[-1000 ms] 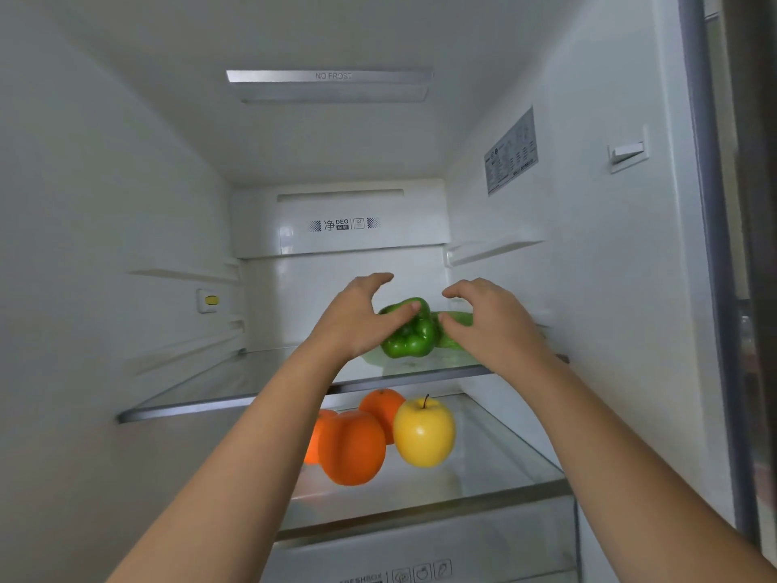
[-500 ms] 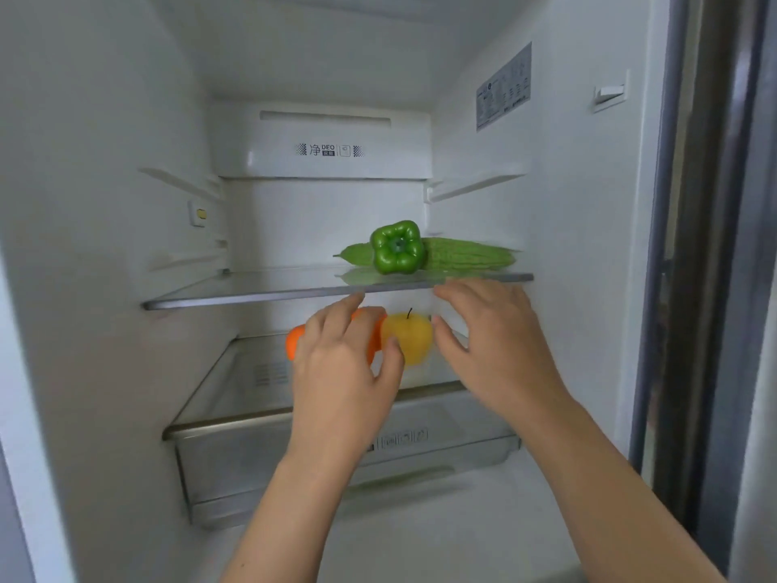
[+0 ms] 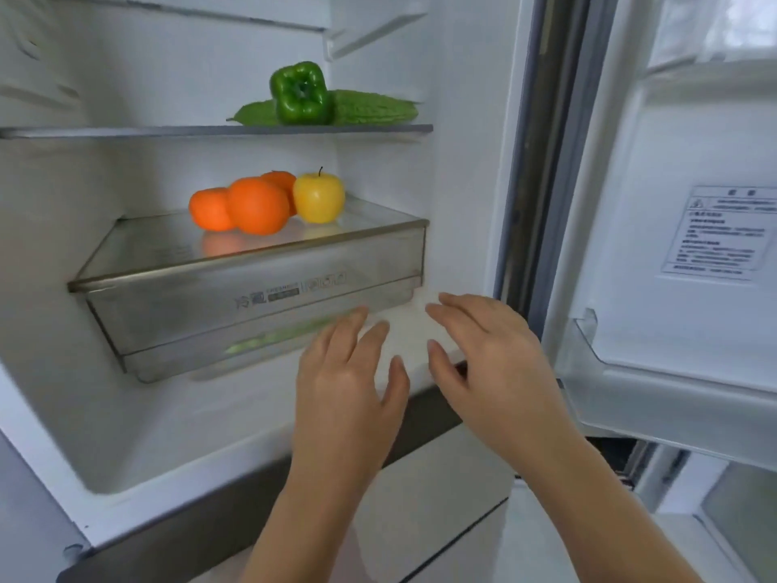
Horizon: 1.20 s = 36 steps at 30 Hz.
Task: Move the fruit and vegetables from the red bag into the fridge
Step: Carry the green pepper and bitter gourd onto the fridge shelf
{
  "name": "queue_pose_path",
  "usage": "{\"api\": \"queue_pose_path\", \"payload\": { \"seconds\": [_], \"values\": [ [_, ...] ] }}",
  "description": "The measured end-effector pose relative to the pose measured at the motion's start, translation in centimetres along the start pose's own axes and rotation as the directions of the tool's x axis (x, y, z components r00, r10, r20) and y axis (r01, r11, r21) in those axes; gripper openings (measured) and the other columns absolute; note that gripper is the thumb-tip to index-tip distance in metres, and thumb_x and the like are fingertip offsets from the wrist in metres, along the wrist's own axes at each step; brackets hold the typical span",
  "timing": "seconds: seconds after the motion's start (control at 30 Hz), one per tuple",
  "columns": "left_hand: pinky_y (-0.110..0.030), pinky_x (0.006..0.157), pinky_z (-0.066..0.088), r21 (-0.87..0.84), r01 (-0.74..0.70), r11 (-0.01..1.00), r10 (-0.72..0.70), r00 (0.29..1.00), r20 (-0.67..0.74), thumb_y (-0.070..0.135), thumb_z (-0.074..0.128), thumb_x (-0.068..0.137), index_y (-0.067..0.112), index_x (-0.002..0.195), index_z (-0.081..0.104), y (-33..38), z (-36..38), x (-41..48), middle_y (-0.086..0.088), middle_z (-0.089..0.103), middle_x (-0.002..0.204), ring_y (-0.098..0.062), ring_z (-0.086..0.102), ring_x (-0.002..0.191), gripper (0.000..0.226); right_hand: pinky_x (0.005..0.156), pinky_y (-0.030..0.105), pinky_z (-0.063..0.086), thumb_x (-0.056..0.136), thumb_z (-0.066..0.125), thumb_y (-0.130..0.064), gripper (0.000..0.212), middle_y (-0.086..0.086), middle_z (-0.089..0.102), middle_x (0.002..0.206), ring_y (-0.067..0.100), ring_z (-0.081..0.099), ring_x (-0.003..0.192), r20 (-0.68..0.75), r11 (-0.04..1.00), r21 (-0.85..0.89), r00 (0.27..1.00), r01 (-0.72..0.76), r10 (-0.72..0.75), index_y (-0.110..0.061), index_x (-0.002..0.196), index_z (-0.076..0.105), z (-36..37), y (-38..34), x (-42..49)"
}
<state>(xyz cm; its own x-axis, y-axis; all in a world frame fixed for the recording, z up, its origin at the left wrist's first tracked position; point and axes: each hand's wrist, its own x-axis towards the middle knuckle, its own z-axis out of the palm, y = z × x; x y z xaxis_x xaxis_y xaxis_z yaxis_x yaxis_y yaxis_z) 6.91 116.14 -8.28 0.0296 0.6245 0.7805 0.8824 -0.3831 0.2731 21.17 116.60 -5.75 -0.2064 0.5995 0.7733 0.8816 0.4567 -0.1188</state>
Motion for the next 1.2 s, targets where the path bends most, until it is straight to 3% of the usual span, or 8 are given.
{"api": "queue_pose_path", "payload": {
  "seconds": [0.23, 0.4, 0.67, 0.8, 0.9, 0.97, 1.2],
  "values": [
    [-0.038, 0.093, 0.038, -0.146, -0.102, 0.984, 0.11, 0.993, 0.05, 0.028, 0.044, 0.081, 0.004, 0.104, 0.067, 7.4, 0.5, -3.7, -0.015, 0.063, 0.117, -0.032, 0.059, 0.104, 0.041, 0.087, 0.04, 0.047, 0.079, 0.046, -0.022, 0.035, 0.01, 0.067, 0.105, 0.028, 0.062, 0.097, -0.023, 0.988, -0.105, 0.994, -0.111, 0.109, -0.007, 0.103, 0.066, -6.7, 2.3, -7.5],
    [-0.042, 0.09, 0.045, -0.236, -0.197, 0.951, 0.216, 0.975, 0.057, 0.028, 0.044, 0.081, 0.003, 0.104, 0.067, 14.4, -0.3, -6.9, -0.016, 0.063, 0.117, -0.034, 0.06, 0.104, 0.041, 0.085, 0.042, 0.048, 0.08, 0.043, -0.023, 0.037, 0.012, 0.067, 0.106, 0.031, 0.062, 0.098, -0.053, 0.953, -0.216, 0.977, -0.214, 0.207, -0.006, 0.104, 0.066, -13.3, 3.7, -13.2],
    [-0.05, 0.086, 0.048, -0.436, -0.308, 0.846, 0.381, 0.92, 0.088, 0.028, 0.044, 0.08, 0.003, 0.1, 0.067, 28.3, -3.2, -14.5, -0.016, 0.064, 0.114, -0.037, 0.06, 0.103, 0.039, 0.085, 0.043, 0.049, 0.077, 0.053, -0.015, 0.03, 0.01, 0.068, 0.104, 0.03, 0.062, 0.098, -0.159, 0.85, -0.344, 0.917, -0.399, 0.366, -0.005, 0.102, 0.067, -26.3, 4.5, -24.6],
    [-0.048, 0.088, 0.048, -0.564, -0.371, 0.738, 0.507, 0.856, 0.101, 0.028, 0.045, 0.079, 0.004, 0.104, 0.065, 35.2, -4.7, -18.5, -0.014, 0.063, 0.114, -0.036, 0.059, 0.104, 0.04, 0.083, 0.042, 0.05, 0.078, 0.044, -0.021, 0.035, 0.011, 0.068, 0.103, 0.03, 0.063, 0.095, -0.238, 0.739, -0.444, 0.862, -0.507, 0.448, -0.006, 0.1, 0.067, -32.9, 4.3, -30.6],
    [-0.049, 0.09, 0.046, -0.662, -0.397, 0.636, 0.599, 0.795, 0.098, 0.029, 0.045, 0.08, 0.005, 0.106, 0.064, 40.3, -5.6, -21.3, -0.013, 0.062, 0.117, -0.034, 0.057, 0.107, 0.041, 0.083, 0.042, 0.049, 0.077, 0.05, -0.018, 0.03, 0.011, 0.067, 0.104, 0.031, 0.062, 0.095, -0.3, 0.623, -0.523, 0.809, -0.582, 0.505, -0.006, 0.099, 0.067, -37.5, 3.9, -34.8],
    [-0.049, 0.091, 0.045, -0.721, -0.422, 0.549, 0.665, 0.744, 0.07, 0.029, 0.045, 0.08, 0.005, 0.105, 0.064, 43.7, -6.1, -23.2, -0.013, 0.062, 0.118, -0.035, 0.057, 0.107, 0.04, 0.08, 0.042, 0.05, 0.073, 0.056, -0.014, 0.027, 0.012, 0.067, 0.102, 0.032, 0.062, 0.093, -0.357, 0.535, -0.558, 0.765, -0.634, 0.535, -0.005, 0.096, 0.067, -40.6, 3.6, -37.5],
    [-0.051, 0.089, 0.046, -0.905, -0.387, 0.177, 0.8, 0.592, -0.097, 0.028, 0.044, 0.08, 0.004, 0.104, 0.064, 56.1, -8.6, -29.7, -0.014, 0.062, 0.116, -0.036, 0.057, 0.107, 0.04, 0.081, 0.043, 0.05, 0.078, 0.044, -0.024, 0.035, 0.011, 0.067, 0.106, 0.031, 0.061, 0.099, -0.558, 0.155, -0.624, 0.575, -0.766, 0.598, -0.007, 0.099, 0.067, -50.4, 2.0, -46.8]
  ]
}}
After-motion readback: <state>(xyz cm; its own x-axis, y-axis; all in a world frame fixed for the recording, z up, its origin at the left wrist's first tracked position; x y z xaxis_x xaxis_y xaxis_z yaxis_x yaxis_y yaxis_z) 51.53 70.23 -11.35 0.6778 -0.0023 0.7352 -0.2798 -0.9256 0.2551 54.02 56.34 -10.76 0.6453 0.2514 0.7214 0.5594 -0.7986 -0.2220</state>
